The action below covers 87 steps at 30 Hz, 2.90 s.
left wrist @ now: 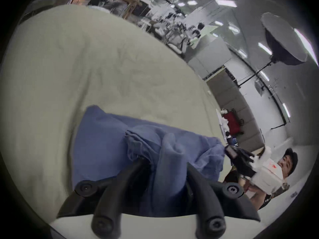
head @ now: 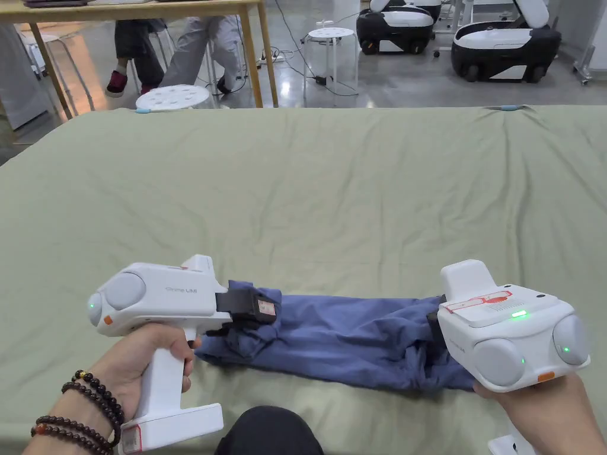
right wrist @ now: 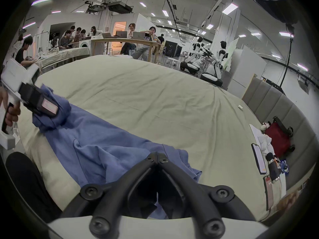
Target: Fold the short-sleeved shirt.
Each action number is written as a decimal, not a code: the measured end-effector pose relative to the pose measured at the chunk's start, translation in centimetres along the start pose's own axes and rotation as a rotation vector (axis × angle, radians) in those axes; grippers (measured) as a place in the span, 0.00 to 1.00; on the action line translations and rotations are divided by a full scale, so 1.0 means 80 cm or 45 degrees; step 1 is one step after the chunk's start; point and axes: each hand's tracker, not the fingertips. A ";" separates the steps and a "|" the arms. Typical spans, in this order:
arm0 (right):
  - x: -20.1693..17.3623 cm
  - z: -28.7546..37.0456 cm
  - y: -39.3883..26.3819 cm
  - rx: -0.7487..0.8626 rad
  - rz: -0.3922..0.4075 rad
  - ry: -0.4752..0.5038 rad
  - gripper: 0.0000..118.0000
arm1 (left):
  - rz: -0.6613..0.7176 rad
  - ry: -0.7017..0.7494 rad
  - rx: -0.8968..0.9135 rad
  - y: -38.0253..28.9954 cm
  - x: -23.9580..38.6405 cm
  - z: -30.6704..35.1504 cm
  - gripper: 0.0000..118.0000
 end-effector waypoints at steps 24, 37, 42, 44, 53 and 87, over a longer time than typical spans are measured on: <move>0.010 0.020 -0.011 0.025 -0.013 0.033 0.00 | -0.120 0.194 0.143 0.011 -0.037 0.096 0.00; 0.010 0.015 -0.012 -0.005 -0.011 0.029 0.00 | -0.099 0.021 0.041 -0.021 0.006 0.015 0.00; 0.011 0.012 -0.017 -0.020 -0.005 0.031 0.00 | -0.136 -0.105 0.002 -0.026 0.044 -0.011 0.00; 0.011 0.009 -0.020 -0.028 -0.004 0.027 0.00 | -0.160 -0.146 -0.039 -0.033 0.056 -0.028 0.00; 0.025 0.015 -0.022 -0.027 -0.014 0.010 0.00 | -0.114 -0.069 -0.031 -0.031 0.052 -0.033 0.00; 0.003 0.006 -0.011 0.006 0.010 0.028 0.00 | -0.090 0.017 0.146 -0.036 -0.024 0.032 0.93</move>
